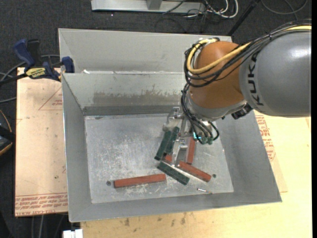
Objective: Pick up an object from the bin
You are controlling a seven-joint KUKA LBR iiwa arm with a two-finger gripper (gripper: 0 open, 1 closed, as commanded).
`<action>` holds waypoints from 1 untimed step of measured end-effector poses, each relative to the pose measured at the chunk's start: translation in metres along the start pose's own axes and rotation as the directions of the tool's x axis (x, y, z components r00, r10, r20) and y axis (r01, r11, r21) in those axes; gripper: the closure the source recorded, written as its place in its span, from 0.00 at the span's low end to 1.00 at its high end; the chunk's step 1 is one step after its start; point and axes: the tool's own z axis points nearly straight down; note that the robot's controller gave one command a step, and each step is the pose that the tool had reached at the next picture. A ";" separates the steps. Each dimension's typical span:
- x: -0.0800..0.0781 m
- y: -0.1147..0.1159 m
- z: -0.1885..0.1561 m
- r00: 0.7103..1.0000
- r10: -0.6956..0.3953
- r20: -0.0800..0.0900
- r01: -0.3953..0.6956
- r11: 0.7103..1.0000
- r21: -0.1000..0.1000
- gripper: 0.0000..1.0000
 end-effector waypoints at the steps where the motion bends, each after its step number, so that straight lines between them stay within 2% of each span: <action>1: -0.002 0.000 -0.004 1.000 0.001 0.008 -0.001 1.000 0.000 0.00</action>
Offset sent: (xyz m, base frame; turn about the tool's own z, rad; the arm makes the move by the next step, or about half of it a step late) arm -0.0467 0.0398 -0.1043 -0.1245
